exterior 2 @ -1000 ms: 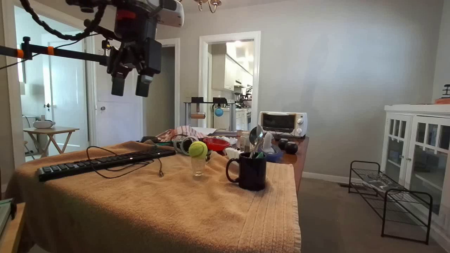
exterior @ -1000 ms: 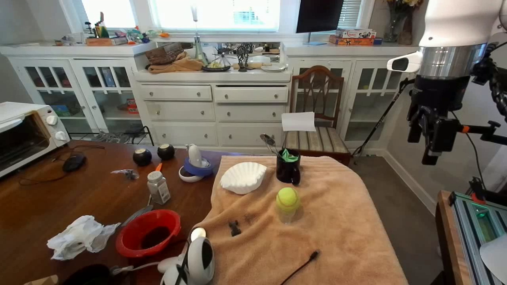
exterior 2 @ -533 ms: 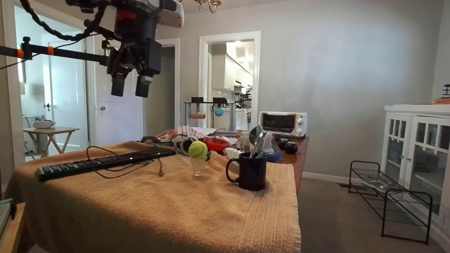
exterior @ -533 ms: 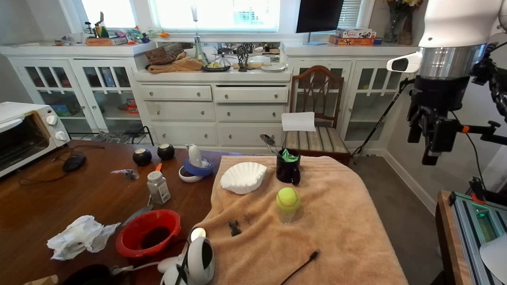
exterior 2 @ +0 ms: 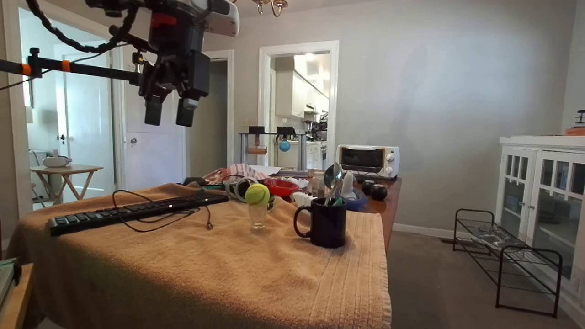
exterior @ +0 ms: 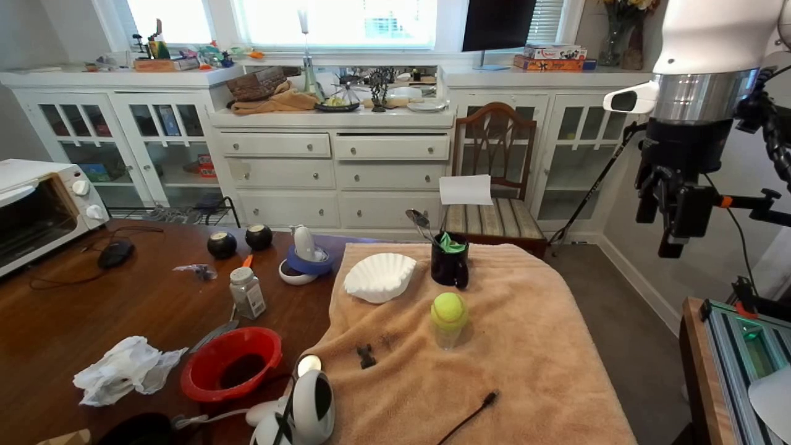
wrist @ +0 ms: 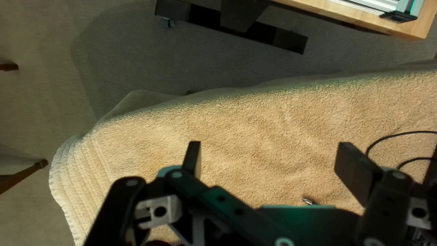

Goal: Remove the silver spoons from the black mug, put them on the table, remove the green packet from the black mug and put it on the white cupcake holder

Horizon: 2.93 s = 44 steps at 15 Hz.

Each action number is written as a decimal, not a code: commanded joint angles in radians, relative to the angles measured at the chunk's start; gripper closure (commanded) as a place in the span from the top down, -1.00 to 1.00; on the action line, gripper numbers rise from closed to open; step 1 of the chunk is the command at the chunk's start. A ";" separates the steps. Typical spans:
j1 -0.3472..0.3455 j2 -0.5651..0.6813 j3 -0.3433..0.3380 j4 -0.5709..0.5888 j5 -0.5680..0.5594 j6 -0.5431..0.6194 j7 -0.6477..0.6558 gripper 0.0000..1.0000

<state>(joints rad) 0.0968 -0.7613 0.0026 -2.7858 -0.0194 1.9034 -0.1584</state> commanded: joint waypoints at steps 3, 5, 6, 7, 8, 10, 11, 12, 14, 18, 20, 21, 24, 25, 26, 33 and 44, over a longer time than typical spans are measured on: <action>-0.019 0.022 0.003 0.009 -0.024 0.047 0.013 1.00; -0.046 0.081 -0.012 0.015 -0.052 0.134 0.007 1.00; -0.061 0.123 -0.021 0.027 -0.067 0.192 0.006 1.00; -0.078 0.149 -0.017 0.032 -0.087 0.244 0.022 1.00; -0.099 0.187 -0.015 0.047 -0.108 0.304 0.039 1.00; -0.137 0.269 -0.002 0.080 -0.149 0.419 0.083 1.00; -0.141 0.319 -0.007 0.108 -0.147 0.457 0.087 1.00; -0.145 0.372 -0.008 0.139 -0.142 0.493 0.101 1.00; -0.146 0.476 -0.011 0.219 -0.118 0.513 0.117 1.00; -0.138 0.471 -0.018 0.221 -0.119 0.497 0.109 1.00; -0.138 0.506 -0.019 0.246 -0.118 0.497 0.113 1.00; -0.138 0.511 -0.019 0.249 -0.118 0.497 0.114 1.00; -0.136 0.579 -0.022 0.291 -0.132 0.520 0.079 1.00; -0.133 0.607 -0.023 0.310 -0.134 0.535 0.060 1.00; -0.131 0.651 -0.023 0.340 -0.144 0.565 0.035 1.00; -0.113 0.884 -0.006 0.529 -0.086 0.687 -0.137 1.00; -0.181 1.025 0.090 0.626 0.144 0.667 -0.369 1.00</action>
<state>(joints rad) -0.0408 0.2283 0.0439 -2.1921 0.0151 2.5802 -0.4085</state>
